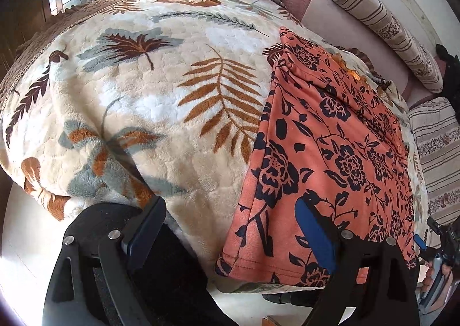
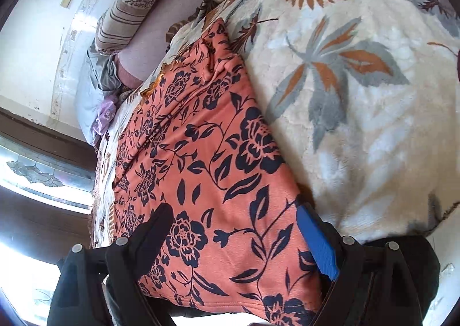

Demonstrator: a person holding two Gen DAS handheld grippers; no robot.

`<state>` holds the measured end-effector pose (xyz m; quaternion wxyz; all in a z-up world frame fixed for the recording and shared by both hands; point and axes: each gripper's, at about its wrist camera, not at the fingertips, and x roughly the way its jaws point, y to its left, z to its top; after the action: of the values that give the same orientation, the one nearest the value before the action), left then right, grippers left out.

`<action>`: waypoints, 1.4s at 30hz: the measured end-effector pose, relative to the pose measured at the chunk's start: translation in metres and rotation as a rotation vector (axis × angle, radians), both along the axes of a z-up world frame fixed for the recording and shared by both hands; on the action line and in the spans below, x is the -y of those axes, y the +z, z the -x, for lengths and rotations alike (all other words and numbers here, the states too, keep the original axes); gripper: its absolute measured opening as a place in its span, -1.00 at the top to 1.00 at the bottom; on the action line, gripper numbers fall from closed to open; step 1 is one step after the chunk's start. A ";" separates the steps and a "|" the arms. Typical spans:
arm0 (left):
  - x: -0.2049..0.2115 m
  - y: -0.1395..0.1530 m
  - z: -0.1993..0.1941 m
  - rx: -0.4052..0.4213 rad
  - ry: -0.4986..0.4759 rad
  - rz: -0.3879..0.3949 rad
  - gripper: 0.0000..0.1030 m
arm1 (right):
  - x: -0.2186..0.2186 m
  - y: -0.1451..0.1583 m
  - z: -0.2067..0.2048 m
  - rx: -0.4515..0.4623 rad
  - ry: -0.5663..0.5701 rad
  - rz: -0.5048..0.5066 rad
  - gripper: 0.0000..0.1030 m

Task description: Fold small clothes

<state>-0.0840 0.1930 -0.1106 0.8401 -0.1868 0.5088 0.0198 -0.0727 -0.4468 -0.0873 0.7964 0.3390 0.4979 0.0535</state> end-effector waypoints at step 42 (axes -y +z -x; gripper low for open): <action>0.036 -0.019 -0.013 -0.123 -0.306 -0.032 0.82 | -0.007 -0.015 -0.008 -0.161 0.256 0.097 0.37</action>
<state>-0.0707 0.1567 -0.1299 0.8036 -0.0921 0.5812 -0.0891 -0.0647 -0.4399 -0.1019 0.7562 0.2368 0.6012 0.1031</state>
